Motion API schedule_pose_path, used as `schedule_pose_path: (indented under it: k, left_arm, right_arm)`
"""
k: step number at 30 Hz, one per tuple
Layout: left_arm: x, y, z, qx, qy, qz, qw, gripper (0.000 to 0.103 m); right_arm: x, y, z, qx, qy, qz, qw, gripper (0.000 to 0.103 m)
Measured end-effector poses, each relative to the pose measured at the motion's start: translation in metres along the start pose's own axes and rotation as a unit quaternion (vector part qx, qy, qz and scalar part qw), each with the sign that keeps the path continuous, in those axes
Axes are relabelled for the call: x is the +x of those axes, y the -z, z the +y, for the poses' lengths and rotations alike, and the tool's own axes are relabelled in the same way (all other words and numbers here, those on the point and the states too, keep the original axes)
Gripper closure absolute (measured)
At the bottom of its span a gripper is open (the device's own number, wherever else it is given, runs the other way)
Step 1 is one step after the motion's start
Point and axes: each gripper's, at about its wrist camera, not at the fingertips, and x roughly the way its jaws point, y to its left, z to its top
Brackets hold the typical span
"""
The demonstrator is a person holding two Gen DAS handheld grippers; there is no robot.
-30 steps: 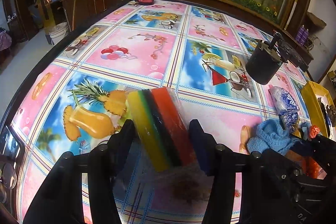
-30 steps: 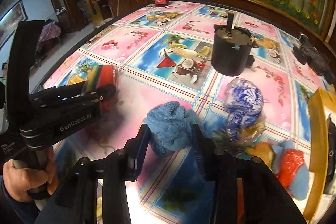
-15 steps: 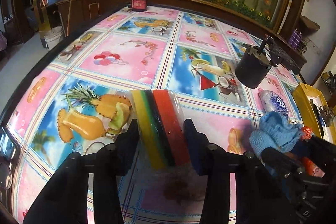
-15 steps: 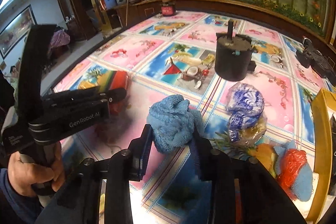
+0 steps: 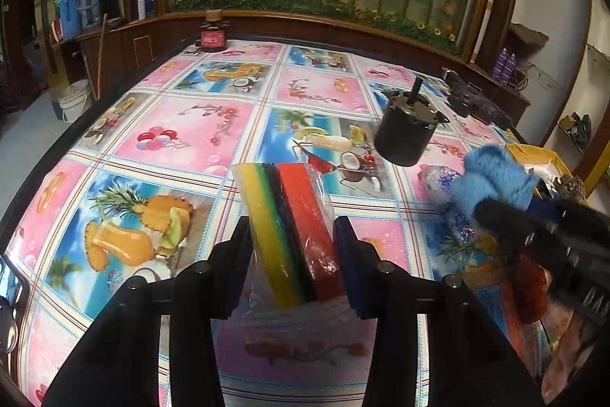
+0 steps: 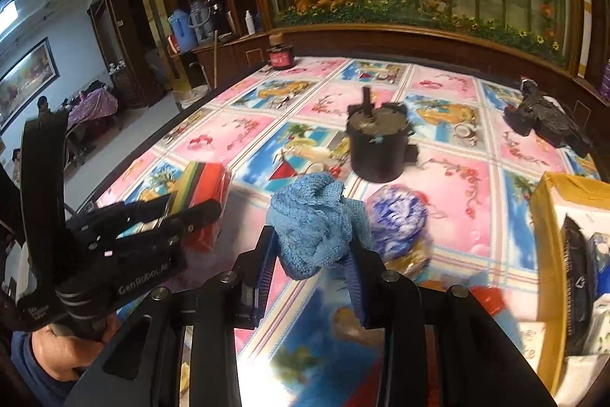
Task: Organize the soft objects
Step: 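Grasp the striped sponge pack with left gripper while right gripper grasps blue cloth, then carry the sponge pack and blue cloth with both grippers into the yellow box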
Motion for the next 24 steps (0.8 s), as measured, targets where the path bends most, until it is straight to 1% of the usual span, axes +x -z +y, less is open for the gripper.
schedule_pose_path:
  k: [3,7,14,16,19,24]
  left_arm:
    - [-0.002,0.001,-0.005,0.008,0.005,-0.004,0.9999,0.062]
    - [-0.003,0.002,-0.01,0.017,0.01,-0.011,0.9997,0.062]
    - [-0.005,0.004,-0.025,0.038,0.027,-0.02,0.9987,0.062]
    - [-0.005,0.004,-0.028,0.036,0.036,-0.018,0.9985,0.062]
    - [-0.007,0.005,-0.037,0.035,0.047,-0.014,0.9982,0.062]
    - [-0.019,0.007,-0.065,0.057,0.065,-0.021,0.9961,0.062]
  right_arm:
    - [-0.012,-0.004,-0.016,0.022,0.008,-0.017,1.0,0.07]
    - [-0.022,-0.006,-0.036,0.051,0.015,-0.029,0.998,0.07]
    - [-0.041,-0.003,-0.056,0.081,0.024,-0.044,0.995,0.07]
    - [-0.05,-0.004,-0.063,0.09,0.023,-0.052,0.994,0.07]
    - [-0.067,-0.002,-0.079,0.107,0.027,-0.069,0.991,0.07]
    - [-0.092,0.004,-0.113,0.151,0.04,-0.094,0.983,0.07]
